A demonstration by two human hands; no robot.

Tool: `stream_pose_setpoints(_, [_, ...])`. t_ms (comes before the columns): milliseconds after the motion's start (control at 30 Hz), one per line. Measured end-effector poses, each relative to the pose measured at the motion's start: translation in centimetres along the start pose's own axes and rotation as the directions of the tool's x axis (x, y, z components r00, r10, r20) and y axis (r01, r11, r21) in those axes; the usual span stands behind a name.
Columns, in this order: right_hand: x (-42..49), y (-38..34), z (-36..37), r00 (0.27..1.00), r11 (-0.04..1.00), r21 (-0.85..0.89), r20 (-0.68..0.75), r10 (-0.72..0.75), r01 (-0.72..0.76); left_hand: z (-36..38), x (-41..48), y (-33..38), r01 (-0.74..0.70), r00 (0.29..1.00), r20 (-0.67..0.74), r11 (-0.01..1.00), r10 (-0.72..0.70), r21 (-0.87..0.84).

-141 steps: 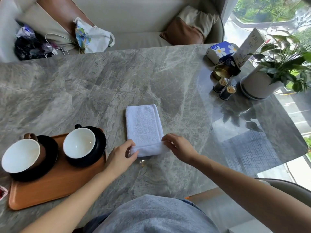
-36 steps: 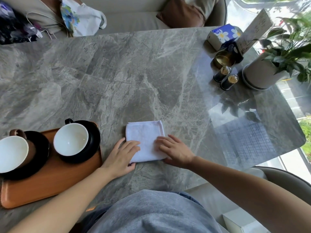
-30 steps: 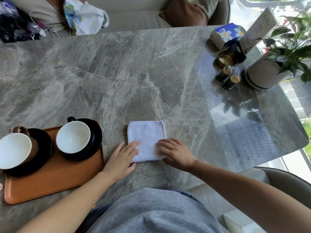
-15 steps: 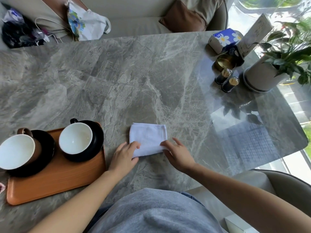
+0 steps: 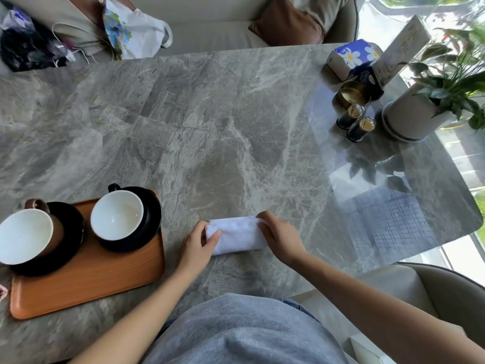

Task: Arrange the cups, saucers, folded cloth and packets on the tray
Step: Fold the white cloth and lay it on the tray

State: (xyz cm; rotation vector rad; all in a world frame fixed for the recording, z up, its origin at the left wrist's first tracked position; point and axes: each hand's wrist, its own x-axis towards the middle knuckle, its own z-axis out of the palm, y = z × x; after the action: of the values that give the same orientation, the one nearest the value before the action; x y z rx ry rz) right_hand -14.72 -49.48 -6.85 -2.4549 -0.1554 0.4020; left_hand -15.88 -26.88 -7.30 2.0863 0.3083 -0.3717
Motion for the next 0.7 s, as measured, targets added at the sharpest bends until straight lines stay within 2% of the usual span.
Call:
stream_pose_setpoints(300, [1.9, -0.3, -0.4, 0.998, 0.998, 0.003, 0.013, 0.056, -0.056, 0.2, 0.4, 0.8, 0.027, 0.998, -0.059, 0.999, -0.025, 0.024])
stream_pose_setpoints(700, [2.1, 0.2, 0.3, 0.995, 0.993, -0.058, -0.029, 0.098, -0.099, 0.3, 1.7, 0.6, -0.050, 0.997, -0.048, 0.996, 0.054, 0.080])
